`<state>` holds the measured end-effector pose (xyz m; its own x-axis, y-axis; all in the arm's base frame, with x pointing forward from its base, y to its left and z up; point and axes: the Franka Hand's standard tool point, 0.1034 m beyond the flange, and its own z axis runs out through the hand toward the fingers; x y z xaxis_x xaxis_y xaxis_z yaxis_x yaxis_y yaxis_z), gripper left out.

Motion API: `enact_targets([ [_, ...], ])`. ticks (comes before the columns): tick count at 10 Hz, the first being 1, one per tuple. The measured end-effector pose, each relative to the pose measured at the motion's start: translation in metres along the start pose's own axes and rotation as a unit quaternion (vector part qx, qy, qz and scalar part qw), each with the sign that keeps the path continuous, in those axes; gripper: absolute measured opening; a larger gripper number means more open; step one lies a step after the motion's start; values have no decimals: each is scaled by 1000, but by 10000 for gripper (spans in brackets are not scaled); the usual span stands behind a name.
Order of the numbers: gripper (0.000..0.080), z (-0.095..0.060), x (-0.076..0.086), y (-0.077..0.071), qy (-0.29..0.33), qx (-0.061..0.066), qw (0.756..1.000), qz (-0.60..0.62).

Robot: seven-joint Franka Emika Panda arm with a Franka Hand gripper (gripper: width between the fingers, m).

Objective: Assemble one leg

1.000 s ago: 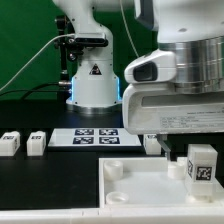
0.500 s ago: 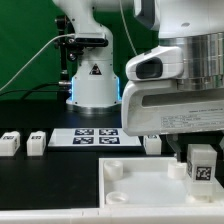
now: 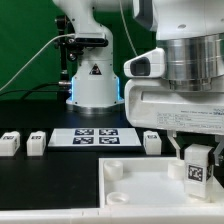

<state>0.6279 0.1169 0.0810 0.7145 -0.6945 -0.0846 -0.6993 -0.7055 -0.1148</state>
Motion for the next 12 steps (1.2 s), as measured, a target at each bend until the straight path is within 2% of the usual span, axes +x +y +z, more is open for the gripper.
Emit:
enact_targets([
  [1,298,0,0,0,-8,6,996,83],
  [2,296,1,0,0,-22,17,981,194],
  [3,296,2,0,-1,-35,28,956,289],
  [5,296,3,0,-3,-43,38,916,396],
  [6,296,3,0,-3,-42,38,927,371],
  [7,365,3,-1,-3,-41,39,936,349],
  [8,365,3,-1,-3,-41,38,939,339],
  [9,579,3,-2,-4,-36,40,963,263],
  [10,579,1,-1,-5,-29,40,985,162],
  [11,637,-1,-2,-7,-21,31,996,82],
  [12,647,-3,-6,-12,-5,11,1000,-16],
])
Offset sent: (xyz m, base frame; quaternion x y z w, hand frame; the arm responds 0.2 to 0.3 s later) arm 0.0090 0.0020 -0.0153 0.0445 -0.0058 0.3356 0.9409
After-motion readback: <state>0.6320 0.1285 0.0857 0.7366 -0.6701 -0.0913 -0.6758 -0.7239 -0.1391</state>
